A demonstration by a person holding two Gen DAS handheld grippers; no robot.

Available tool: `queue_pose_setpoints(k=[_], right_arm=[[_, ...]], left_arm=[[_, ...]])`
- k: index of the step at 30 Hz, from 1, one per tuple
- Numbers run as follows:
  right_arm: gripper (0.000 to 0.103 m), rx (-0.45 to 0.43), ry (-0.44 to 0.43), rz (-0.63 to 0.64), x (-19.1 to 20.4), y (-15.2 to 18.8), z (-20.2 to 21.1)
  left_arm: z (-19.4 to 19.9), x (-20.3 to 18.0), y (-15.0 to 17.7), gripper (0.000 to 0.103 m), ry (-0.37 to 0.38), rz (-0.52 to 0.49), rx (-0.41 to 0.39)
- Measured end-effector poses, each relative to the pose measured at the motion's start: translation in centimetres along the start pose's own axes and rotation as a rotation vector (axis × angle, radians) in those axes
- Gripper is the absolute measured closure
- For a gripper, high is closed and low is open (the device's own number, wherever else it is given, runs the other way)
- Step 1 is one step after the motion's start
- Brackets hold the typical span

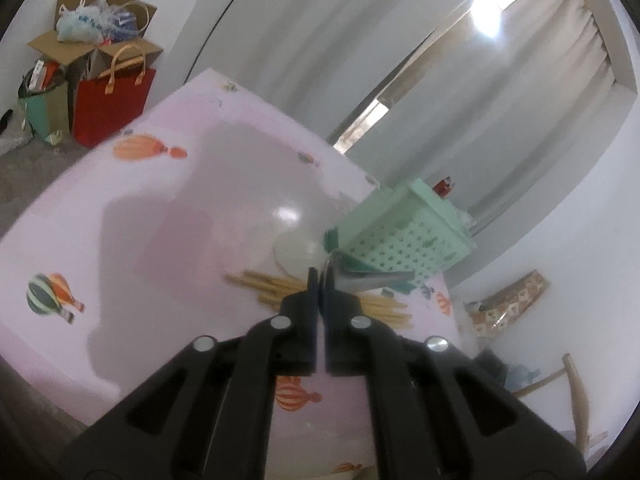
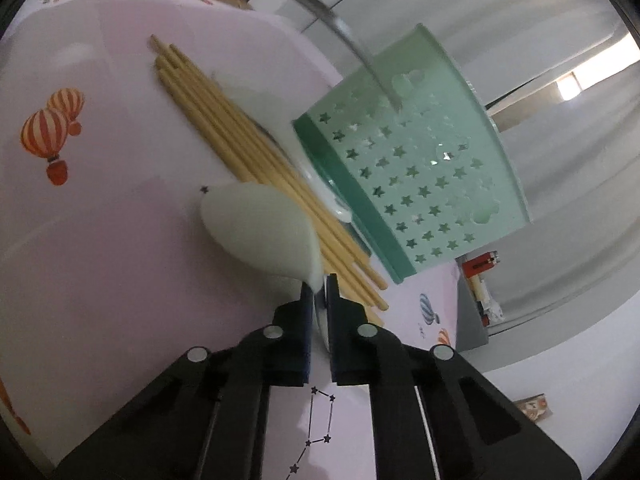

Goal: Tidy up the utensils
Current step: 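Lift the silver spoon toward the holder with the left gripper while the right gripper grasps the white ladle, then open the left gripper over the holder while the right gripper lifts the ladle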

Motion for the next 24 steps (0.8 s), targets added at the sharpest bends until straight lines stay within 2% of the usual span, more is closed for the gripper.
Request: queue_pose_setpoints(k=[6, 10, 13, 16, 17, 22, 24], right_arm=[[0.099, -0.026, -0.004, -0.095, -1.6, 0.0, 1.1], [0.099, -0.047, -0.052, -0.223, -3.9, 0.5, 2.3], [0.099, -0.074, -0.091, -0.328, -6.0, 0.9, 3.1], [0.099, -0.109, -0.104, -0.411, -7.9, 1.3, 4.6], [0.099, -0.124, -0.107, -0.442, -8.8, 1.4, 5.0], [0.099, -0.159, -0.120, -0.523, -11.4, 2.3, 5.3], [0.099, -0.167, -0.120, -0.543, -11.9, 2.8, 5.7]], left_arm=[[2.0, -2.4, -3.1, 0.103, 0.013, -0.103, -0.115], [3.0, -5.8, -5.6, 0.103, -0.018, -0.241, -0.220], [2.8, -9.2, -6.9, 0.103, -0.101, -0.394, -0.297], [2.0, -11.6, -7.3, 0.103, -0.163, -0.506, -0.334], [1.3, -12.6, -7.4, 0.102, -0.206, -0.568, -0.347], [-1.7, -15.7, -7.0, 0.102, -0.362, -0.804, -0.350], [-2.3, -16.7, -6.6, 0.102, -0.401, -0.875, -0.349]])
Point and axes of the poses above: each gripper's, at about its wrist camera, not at the fingertips, and z roughly against the way its jaws point, x to its left, y to its underside, the point moved 5 cm from there along -z, roughly the way its jaws point, and after that the axes turned 7 degrees about -y, right-handed, at the moved point
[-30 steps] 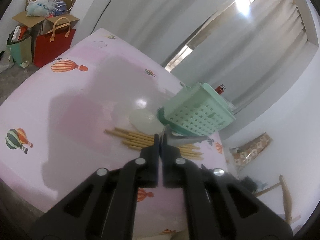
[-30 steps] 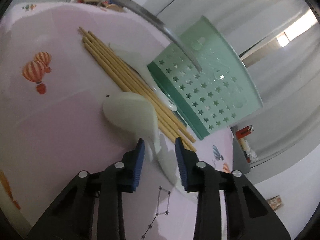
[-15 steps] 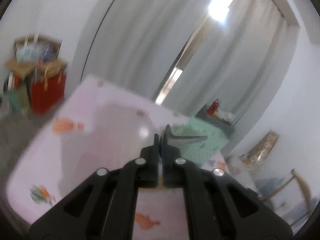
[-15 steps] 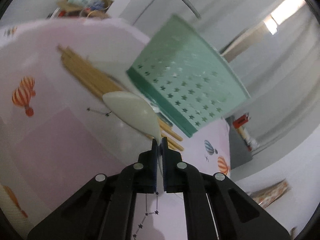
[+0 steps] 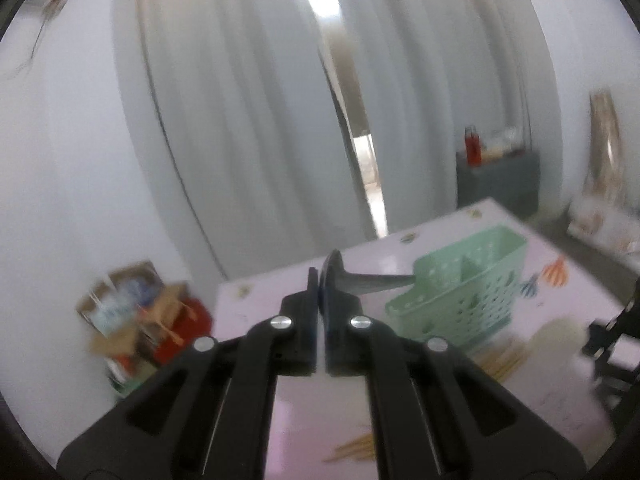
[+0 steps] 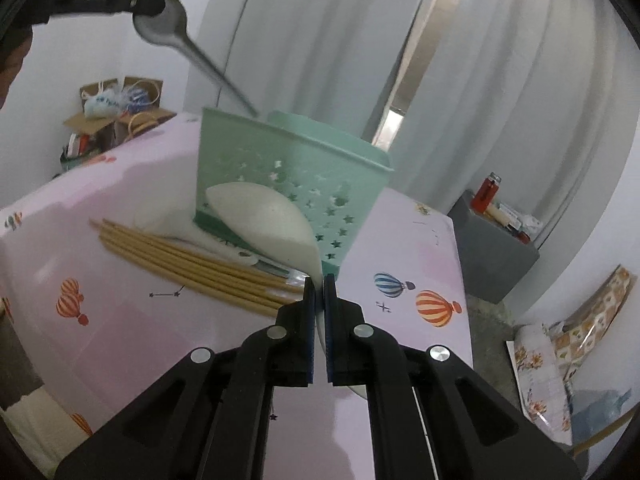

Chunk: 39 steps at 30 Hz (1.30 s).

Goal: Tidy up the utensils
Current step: 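Open the left gripper over the holder while the right gripper lifts the ladle, then carry the white ladle over the holder and release it inside with the right gripper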

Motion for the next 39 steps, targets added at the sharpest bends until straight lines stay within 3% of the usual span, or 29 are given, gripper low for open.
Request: queue_pose_setpoints(k=[5, 9, 13, 15, 16, 18, 21, 28, 32, 39], right_arm=[[0.099, -0.013, -0.024, -0.049, -0.9, 0.3, 0.5], [0.099, -0.031, -0.063, -0.097, -1.8, 0.1, 0.7], [0.099, -0.057, -0.126, -0.169, -3.0, -0.4, 1.5], [0.099, -0.074, -0.173, -0.219, -3.9, -0.9, 1.8], [0.099, -0.085, -0.205, -0.253, -4.7, -1.2, 2.1], [0.099, -0.099, -0.249, -0.297, -5.6, -1.8, 2.3], [0.099, -0.122, -0.332, -0.358, -6.9, -2.9, 2.4], [0.099, -0.221, -0.520, -0.452, -9.5, -7.8, 2.3], [0.099, -0.279, -0.607, -0.493, -10.9, -11.0, 1.2], [0.099, -0.313, -0.702, -0.583, -12.6, -13.9, -2.7]], left_arm=[[-1.3, -2.0, -0.2, 0.102, -0.009, -0.124, 0.065], [-3.2, -3.0, 0.3, 0.102, 0.047, -0.117, 0.148], [-6.2, -3.0, 0.3, 0.100, 0.132, -0.002, 0.217], [-7.8, -2.6, 0.2, 0.097, 0.242, 0.141, 0.248], [-8.3, -2.2, 0.3, 0.093, 0.283, 0.209, 0.260], [-8.9, -1.5, 0.5, 0.076, 0.330, 0.319, 0.270], [-8.9, 0.0, 1.1, 0.070, 0.371, 0.461, 0.250], [-6.7, 2.9, 3.8, 0.061, 0.342, 0.606, 0.204], [-4.6, 4.2, 5.3, 0.053, 0.323, 0.622, 0.182], [-2.0, 5.9, 8.2, 0.046, 0.281, 0.619, 0.182]])
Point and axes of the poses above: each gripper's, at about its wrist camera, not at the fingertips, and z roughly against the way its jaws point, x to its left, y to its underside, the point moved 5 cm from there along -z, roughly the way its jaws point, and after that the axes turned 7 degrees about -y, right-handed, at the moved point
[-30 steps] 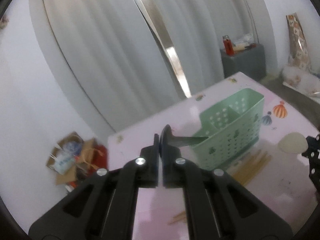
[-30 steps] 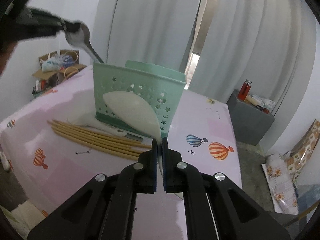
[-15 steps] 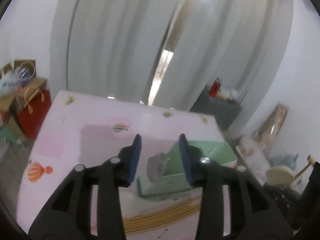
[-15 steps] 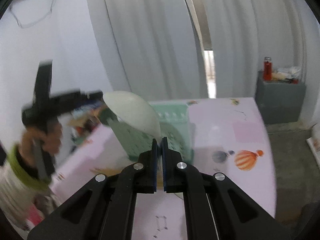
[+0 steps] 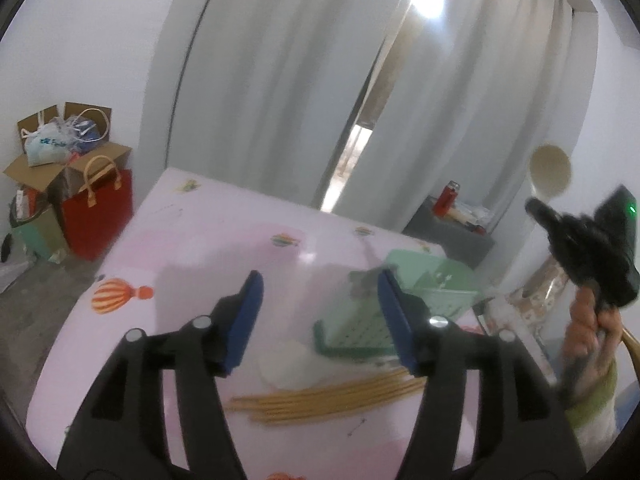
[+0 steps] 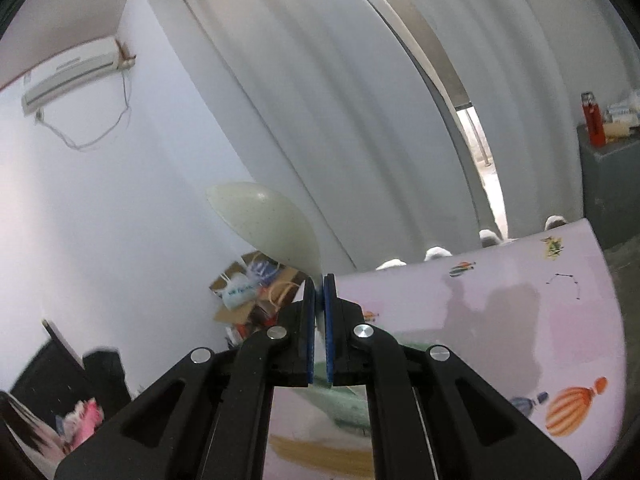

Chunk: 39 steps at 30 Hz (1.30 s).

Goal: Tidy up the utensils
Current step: 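Carry the white ladle over the holder and release it inside with the right gripper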

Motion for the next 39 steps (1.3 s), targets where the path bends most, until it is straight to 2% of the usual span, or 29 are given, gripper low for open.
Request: queue_pose_setpoints(k=[6, 12, 13, 14, 15, 19, 25, 29, 32, 35, 39], right_arm=[[0.098, 0.003, 0.000, -0.052, -3.5, 2.1, -2.9], [0.093, 0.053, 0.148, -0.118, -8.2, 6.3, -3.3], [0.087, 0.036, 0.158, -0.119, -8.6, 6.3, -2.7], [0.075, 0.033, 0.171, -0.123, -8.7, 6.5, -2.2], [0.069, 0.027, 0.178, -0.122, -8.7, 6.4, -1.9], [0.062, 0.011, 0.240, -0.093, -8.4, 6.6, -0.2], [0.061, -0.009, 0.291, -0.055, -8.1, 6.4, 1.4], [0.050, 0.008, 0.244, -0.010, -6.3, 5.4, 1.3], [0.046, 0.076, 0.209, 0.045, -4.7, 4.7, -0.4], [0.046, 0.186, 0.170, 0.016, -3.7, 4.3, -2.6], [0.046, 0.277, 0.145, -0.077, -3.2, 4.2, -4.9]], left_arm=[[0.2, 2.0, 1.0, 0.045, -0.025, 0.033, 0.025], [-0.4, 2.5, 1.7, 0.044, -0.028, 0.052, 0.057], [-0.4, 2.5, 1.8, 0.043, -0.028, 0.052, 0.059], [-0.5, 2.4, 2.0, 0.042, -0.028, 0.051, 0.062], [-0.6, 2.4, 2.0, 0.041, -0.030, 0.051, 0.065], [-1.0, 2.4, 2.4, 0.040, -0.031, 0.060, 0.079], [-1.5, 2.5, 2.7, 0.040, -0.037, 0.063, 0.091], [-1.4, 2.4, 2.8, 0.039, -0.038, 0.064, 0.092], [-1.5, 2.4, 2.9, 0.039, -0.037, 0.062, 0.094], [-1.4, 2.5, 2.9, 0.039, -0.036, 0.064, 0.096], [-1.4, 2.7, 3.0, 0.039, -0.033, 0.072, 0.096]])
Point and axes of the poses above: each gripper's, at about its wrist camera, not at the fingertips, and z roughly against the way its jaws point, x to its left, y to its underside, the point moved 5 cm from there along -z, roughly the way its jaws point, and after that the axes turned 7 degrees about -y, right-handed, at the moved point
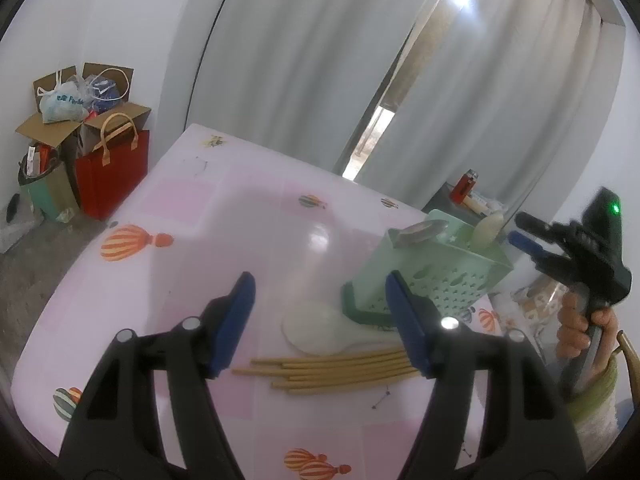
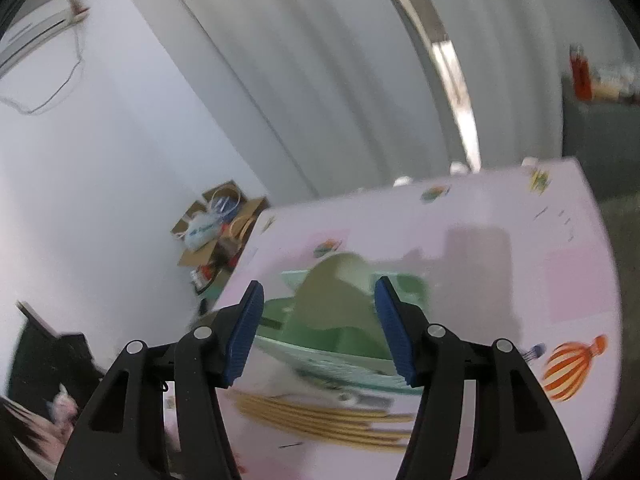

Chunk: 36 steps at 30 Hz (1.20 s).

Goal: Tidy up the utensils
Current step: 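Carry the white ladle over the holder and release it inside with the right gripper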

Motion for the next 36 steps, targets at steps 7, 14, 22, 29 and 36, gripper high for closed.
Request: queue_pose_setpoints(k=[7, 14, 22, 29, 36], right_arm=[[0.093, 0.061, -0.028, -0.148, -0.5, -0.4, -2.6], [0.100, -0.040, -0.237, -0.259, -0.4, -1.0, 0.3], [0.100, -0.105, -0.397, -0.495, -6.6, 1.0, 2.1], [0.097, -0.171, -0.402, -0.563, -8.7, 2.8, 4.1], [0.091, -0.224, -0.216, -0.471, -8.3, 3.4, 6.1]], left_arm=[[0.2, 0.6, 0.0, 0.039, 0.007, 0.017, -0.001], [0.0, 1.6, 0.0, 0.039, 0.005, 0.036, 0.002], [0.0, 1.5, 0.1, 0.039, 0.018, 0.038, 0.003], [-0.1, 1.5, 0.0, 0.039, 0.024, 0.043, 0.001], [-0.4, 1.9, 0.0, 0.039, 0.030, 0.041, 0.010]])
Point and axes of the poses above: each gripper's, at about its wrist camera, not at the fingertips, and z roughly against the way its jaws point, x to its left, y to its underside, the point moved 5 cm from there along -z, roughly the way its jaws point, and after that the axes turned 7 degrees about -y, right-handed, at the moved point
